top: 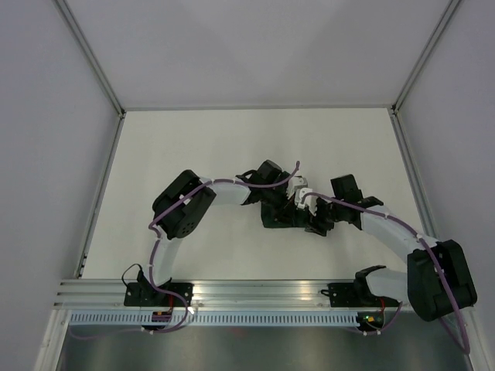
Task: Fold the napkin, place the utensils inside, and roll it up
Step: Roll the napkin at the center of the board.
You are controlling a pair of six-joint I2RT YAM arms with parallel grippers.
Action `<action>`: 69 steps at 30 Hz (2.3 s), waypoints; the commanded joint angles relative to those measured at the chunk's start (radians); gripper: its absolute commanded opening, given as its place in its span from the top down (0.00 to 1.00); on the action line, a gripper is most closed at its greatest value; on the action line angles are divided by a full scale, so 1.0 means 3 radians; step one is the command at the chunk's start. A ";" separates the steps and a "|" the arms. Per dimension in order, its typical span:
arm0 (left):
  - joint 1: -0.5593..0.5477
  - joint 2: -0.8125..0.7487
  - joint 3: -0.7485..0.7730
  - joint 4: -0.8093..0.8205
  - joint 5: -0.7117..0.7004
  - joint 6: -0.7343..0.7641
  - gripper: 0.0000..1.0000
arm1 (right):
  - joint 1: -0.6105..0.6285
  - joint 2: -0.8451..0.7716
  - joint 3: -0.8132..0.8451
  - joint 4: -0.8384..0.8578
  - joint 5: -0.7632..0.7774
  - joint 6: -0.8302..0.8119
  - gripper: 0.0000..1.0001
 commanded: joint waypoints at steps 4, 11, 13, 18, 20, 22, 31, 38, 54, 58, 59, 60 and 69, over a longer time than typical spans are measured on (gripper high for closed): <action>0.0000 0.0382 -0.0050 -0.0760 -0.0093 -0.0153 0.98 | 0.0395 -0.0050 -0.0166 0.0387 0.0287 -0.0050 0.36; 0.0005 0.0438 0.0032 -0.0832 -0.0088 -0.0173 0.96 | 0.0539 0.0129 -0.0299 0.0658 0.0543 -0.0003 0.38; 0.0011 0.0443 0.0037 -0.0842 -0.0083 -0.0173 0.96 | 0.0544 0.0191 -0.0294 0.0689 0.0543 0.0012 0.39; 0.0041 0.0438 0.0073 -0.0878 -0.0037 -0.0173 0.93 | 0.0559 0.0313 -0.0208 0.0648 0.0558 0.0007 0.48; 0.0056 0.0403 0.0068 -0.0878 -0.0022 -0.0173 0.90 | 0.0564 0.0400 -0.0167 0.0607 0.0553 -0.0003 0.54; 0.0087 0.0367 0.0073 -0.0878 -0.0022 -0.0188 0.85 | 0.0564 0.0487 -0.0131 0.0612 0.0558 -0.0009 0.61; 0.0281 -0.0011 -0.0172 -0.0219 -0.0175 -0.0627 0.50 | 0.0569 0.0835 0.0074 0.0479 0.0518 -0.0060 0.95; 0.0435 -0.0277 -0.0320 0.0154 -0.0288 -0.0873 0.47 | 0.0564 0.1004 0.0207 0.0331 0.0446 -0.0126 0.98; 0.0839 -0.1857 -0.1659 0.2026 -0.1621 -0.1661 0.42 | 0.0100 0.2072 0.1310 -0.0976 -0.0198 -0.0540 1.00; 0.0808 -0.2149 -0.2058 0.2399 -0.1841 -0.1554 0.41 | -0.0059 0.2552 0.1796 -0.1519 -0.0362 -0.0709 1.00; 0.0722 -0.2230 -0.2094 0.2425 -0.1913 -0.1463 0.41 | -0.0080 0.2741 0.1989 -0.1621 -0.0407 -0.0739 1.00; 0.0655 -0.2261 -0.2120 0.2415 -0.2076 -0.1214 0.40 | -0.0121 0.2834 0.2087 -0.1810 -0.0428 -0.0760 1.00; -0.0367 -0.2048 -0.2074 0.2328 -0.3033 0.0582 0.30 | -0.0177 0.3382 0.2676 -0.2185 -0.0474 -0.0663 1.00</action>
